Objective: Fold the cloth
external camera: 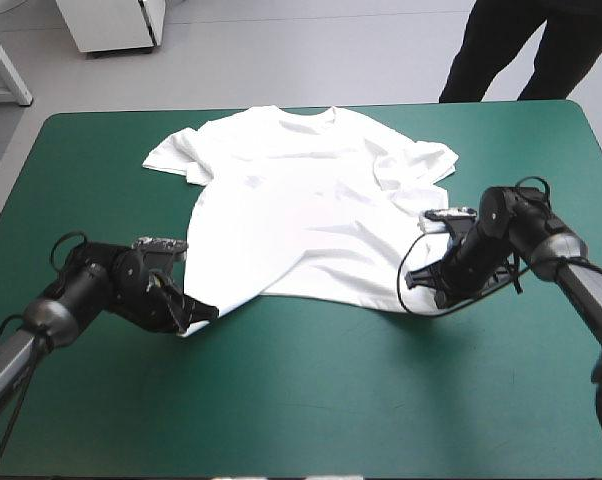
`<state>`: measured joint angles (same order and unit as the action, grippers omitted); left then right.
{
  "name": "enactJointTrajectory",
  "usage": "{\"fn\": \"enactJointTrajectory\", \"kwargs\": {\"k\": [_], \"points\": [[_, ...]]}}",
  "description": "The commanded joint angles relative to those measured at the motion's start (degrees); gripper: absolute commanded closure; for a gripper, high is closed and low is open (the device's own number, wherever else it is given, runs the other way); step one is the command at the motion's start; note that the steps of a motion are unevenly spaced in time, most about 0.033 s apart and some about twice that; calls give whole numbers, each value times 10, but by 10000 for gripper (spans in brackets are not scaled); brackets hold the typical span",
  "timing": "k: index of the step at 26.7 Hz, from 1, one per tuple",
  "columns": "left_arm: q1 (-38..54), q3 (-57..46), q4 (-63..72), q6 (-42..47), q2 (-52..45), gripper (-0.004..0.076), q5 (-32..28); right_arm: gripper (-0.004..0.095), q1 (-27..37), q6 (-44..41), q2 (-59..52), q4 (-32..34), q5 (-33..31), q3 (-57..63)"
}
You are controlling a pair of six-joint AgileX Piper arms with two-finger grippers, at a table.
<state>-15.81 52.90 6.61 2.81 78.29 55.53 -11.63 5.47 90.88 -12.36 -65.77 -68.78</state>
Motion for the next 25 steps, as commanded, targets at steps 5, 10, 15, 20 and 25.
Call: {"fn": "enactJointTrajectory", "kwargs": {"k": [5, 10, 15, 20, 25], "points": [[0, -147, 59, -4, -190, 746, 61, 911, -3, 1, -213, 1, -19, 196], [0, -188, 100, -4, -263, 746, 101, 911, -3, -12, -304, -1, -60, 246], [0, -214, 119, 12, -327, 746, 133, 911, -3, -35, -386, -31, -58, 274], [0, -218, 124, 12, -366, 746, 139, 911, -3, -47, -411, -38, -58, 293], [0, -218, 143, 12, -367, 741, 154, 870, -3, -51, -411, -65, -58, 300]]}}
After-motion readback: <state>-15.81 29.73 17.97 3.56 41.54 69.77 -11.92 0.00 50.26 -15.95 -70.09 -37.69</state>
